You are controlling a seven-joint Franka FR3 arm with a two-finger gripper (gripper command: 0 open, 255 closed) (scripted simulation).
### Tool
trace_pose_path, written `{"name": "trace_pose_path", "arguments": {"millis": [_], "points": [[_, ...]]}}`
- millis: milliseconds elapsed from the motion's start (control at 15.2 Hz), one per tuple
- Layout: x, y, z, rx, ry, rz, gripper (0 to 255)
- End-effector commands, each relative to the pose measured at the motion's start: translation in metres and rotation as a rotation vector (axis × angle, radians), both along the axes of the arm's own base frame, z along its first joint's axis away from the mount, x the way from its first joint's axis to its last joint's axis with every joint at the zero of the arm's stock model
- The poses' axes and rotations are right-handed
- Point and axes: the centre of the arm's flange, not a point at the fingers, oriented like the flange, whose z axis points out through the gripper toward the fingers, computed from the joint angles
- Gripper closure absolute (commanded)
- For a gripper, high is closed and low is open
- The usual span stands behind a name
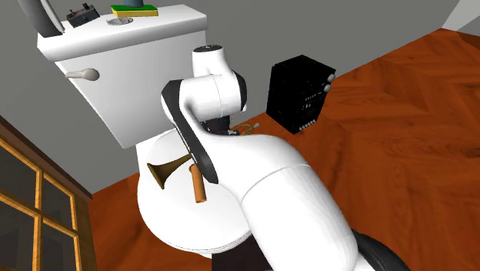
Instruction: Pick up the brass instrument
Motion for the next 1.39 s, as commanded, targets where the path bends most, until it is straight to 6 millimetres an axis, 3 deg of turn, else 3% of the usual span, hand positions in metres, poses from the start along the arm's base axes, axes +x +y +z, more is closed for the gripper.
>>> {"name": "trace_pose_path", "arguments": {"millis": [0,264,792,924,990,1320], "points": [[0.022,0.018,-0.003,0.001,0.009,-0.087,0],[0.070,0.046,-0.007,0.000,0.026,-0.244,0],[0.071,0.046,-0.047,0.000,0.027,-0.247,0],[0.071,0.046,-0.047,0.000,0.027,-0.248,0],[0.071,0.046,-0.047,0.000,0.027,-0.247,255],[0.071,0.047,-0.047,0.000,0.027,-0.248,255]]}}
